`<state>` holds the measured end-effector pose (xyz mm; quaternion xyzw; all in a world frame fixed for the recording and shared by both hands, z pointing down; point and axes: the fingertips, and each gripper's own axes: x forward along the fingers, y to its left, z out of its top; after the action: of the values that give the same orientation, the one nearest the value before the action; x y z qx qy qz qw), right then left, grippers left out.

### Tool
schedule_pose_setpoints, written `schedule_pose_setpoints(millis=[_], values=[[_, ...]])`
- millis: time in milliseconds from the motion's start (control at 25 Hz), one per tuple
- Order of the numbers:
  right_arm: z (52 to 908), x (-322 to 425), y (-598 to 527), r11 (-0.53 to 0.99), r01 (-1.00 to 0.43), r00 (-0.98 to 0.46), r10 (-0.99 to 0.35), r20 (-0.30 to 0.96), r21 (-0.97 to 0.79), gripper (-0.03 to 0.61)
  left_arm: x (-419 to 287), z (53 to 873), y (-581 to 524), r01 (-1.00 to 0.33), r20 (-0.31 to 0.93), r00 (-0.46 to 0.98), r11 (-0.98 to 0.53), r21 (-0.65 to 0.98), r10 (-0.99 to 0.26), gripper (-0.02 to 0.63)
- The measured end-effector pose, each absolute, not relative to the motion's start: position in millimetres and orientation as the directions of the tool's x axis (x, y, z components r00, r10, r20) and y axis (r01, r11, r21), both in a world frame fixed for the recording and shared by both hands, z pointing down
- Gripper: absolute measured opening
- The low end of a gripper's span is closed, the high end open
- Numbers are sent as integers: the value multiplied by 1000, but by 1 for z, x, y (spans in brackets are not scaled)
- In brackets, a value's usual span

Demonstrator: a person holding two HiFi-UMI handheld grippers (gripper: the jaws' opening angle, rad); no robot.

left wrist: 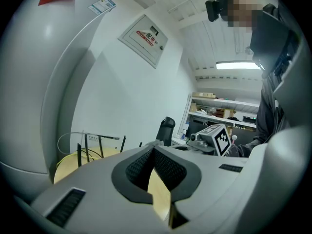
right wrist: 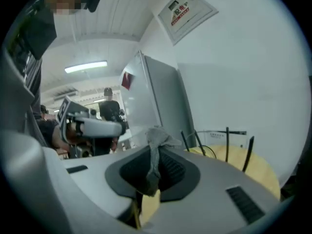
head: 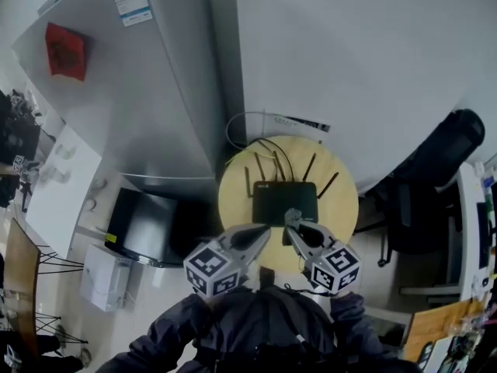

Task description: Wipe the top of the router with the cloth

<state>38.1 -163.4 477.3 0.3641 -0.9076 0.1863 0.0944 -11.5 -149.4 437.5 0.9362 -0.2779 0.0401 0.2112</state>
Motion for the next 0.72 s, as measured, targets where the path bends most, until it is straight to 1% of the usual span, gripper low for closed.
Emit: schedule_pose_setpoints(millis=[80,160,360,720], values=[[456,24,-156,668,-686,-727,-635,260,-287,69,-14,432,-144,-536,179,843,-760,368,-508,-6],[445,12,-147,673,-683,-731,-639,241,-286,69,-19,430,-137,-533,170,844,-761,370,-509,-6],[436,-5,-130,682,-677,-736,-638,228,-277,69,-25,429,-121,-521,162,851,-766,375,-500,-6],[429,-13,-120,691,-681,-733,-644,220,-243,67,-31,425,-118,-519,138,851,-770,370,-507,-7]])
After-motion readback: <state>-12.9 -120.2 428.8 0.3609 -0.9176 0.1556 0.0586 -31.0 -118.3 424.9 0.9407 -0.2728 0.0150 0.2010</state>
